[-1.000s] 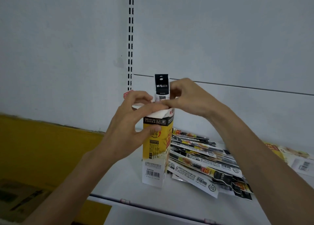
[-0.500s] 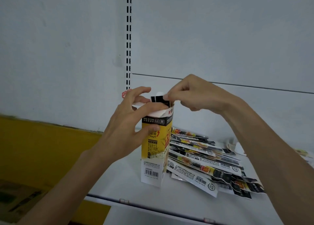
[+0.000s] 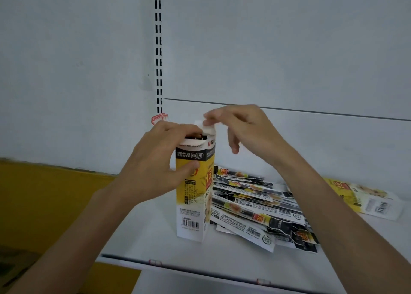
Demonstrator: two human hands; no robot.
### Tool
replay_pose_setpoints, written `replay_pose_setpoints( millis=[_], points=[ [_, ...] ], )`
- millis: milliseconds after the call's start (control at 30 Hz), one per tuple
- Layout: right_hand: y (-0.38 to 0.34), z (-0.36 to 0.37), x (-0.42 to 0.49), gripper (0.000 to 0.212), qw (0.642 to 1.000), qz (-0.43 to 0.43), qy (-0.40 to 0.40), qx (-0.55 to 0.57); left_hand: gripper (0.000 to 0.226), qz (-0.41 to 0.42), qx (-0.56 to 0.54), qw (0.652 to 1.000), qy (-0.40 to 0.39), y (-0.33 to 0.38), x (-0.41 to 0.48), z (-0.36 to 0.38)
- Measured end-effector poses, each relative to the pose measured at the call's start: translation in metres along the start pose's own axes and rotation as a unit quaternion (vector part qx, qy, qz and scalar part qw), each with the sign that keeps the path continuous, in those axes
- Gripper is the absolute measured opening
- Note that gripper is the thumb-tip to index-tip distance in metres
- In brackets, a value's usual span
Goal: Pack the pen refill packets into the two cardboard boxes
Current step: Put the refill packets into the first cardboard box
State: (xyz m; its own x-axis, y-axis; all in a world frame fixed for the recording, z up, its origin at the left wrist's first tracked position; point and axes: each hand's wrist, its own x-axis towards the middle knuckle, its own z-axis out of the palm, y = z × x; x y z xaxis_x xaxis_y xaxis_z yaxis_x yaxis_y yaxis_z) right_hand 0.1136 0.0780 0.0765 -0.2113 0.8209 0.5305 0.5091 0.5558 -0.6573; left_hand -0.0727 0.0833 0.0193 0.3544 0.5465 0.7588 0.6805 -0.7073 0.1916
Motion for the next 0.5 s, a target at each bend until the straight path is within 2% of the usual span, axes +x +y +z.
replay_pose_setpoints(
  millis=[33, 67, 100, 133, 200, 233, 267, 333, 400, 433, 500],
  points=[
    [0.012, -0.003, 0.0, 0.022, 0.997, -0.011, 0.058, 0.046, 0.051, -0.004, 0.009, 1.0, 0.004, 0.0, -0.001, 0.0],
    [0.027, -0.006, 0.001, 0.017, 0.995, -0.008, 0.09, 0.046, 0.051, -0.004, 0.012, 1.0, 0.003, 0.0, -0.002, 0.0],
    [0.044, -0.009, 0.0, 0.014, 0.997, 0.017, 0.08, -0.009, 0.05, -0.002, 0.013, 1.0, -0.002, 0.001, -0.002, 0.001],
    [0.061, -0.01, -0.002, 0.014, 0.993, 0.064, 0.019, -0.102, 0.05, -0.001, 0.012, 1.0, -0.01, 0.0, -0.002, 0.002],
    [0.096, -0.006, -0.01, 0.033, 0.932, 0.178, -0.166, -0.27, 0.051, -0.006, 0.009, 1.0, -0.023, 0.0, -0.001, 0.001],
    [0.109, -0.003, -0.015, 0.043, 0.898, 0.214, -0.223, -0.313, 0.05, -0.011, 0.006, 1.0, -0.026, -0.001, 0.001, 0.0],
    [0.118, 0.0, -0.02, 0.048, 0.88, 0.23, -0.248, -0.333, 0.049, -0.017, 0.005, 0.999, -0.029, 0.0, 0.002, -0.002],
    [0.125, 0.003, -0.025, 0.045, 0.883, 0.217, -0.232, -0.346, 0.053, -0.031, 0.007, 0.999, -0.039, 0.001, 0.004, -0.006],
    [0.126, 0.003, -0.025, 0.02, 0.901, 0.196, -0.193, -0.335, 0.055, -0.037, 0.01, 0.998, -0.058, 0.002, 0.007, -0.01],
    [0.126, 0.001, -0.024, 0.015, 0.911, 0.182, -0.171, -0.329, 0.055, -0.037, 0.01, 0.997, -0.065, 0.003, 0.009, -0.013],
    [0.126, -0.002, -0.021, 0.027, 0.931, 0.159, -0.128, -0.303, 0.053, -0.038, 0.006, 0.996, -0.077, 0.003, 0.011, -0.016]
  ],
)
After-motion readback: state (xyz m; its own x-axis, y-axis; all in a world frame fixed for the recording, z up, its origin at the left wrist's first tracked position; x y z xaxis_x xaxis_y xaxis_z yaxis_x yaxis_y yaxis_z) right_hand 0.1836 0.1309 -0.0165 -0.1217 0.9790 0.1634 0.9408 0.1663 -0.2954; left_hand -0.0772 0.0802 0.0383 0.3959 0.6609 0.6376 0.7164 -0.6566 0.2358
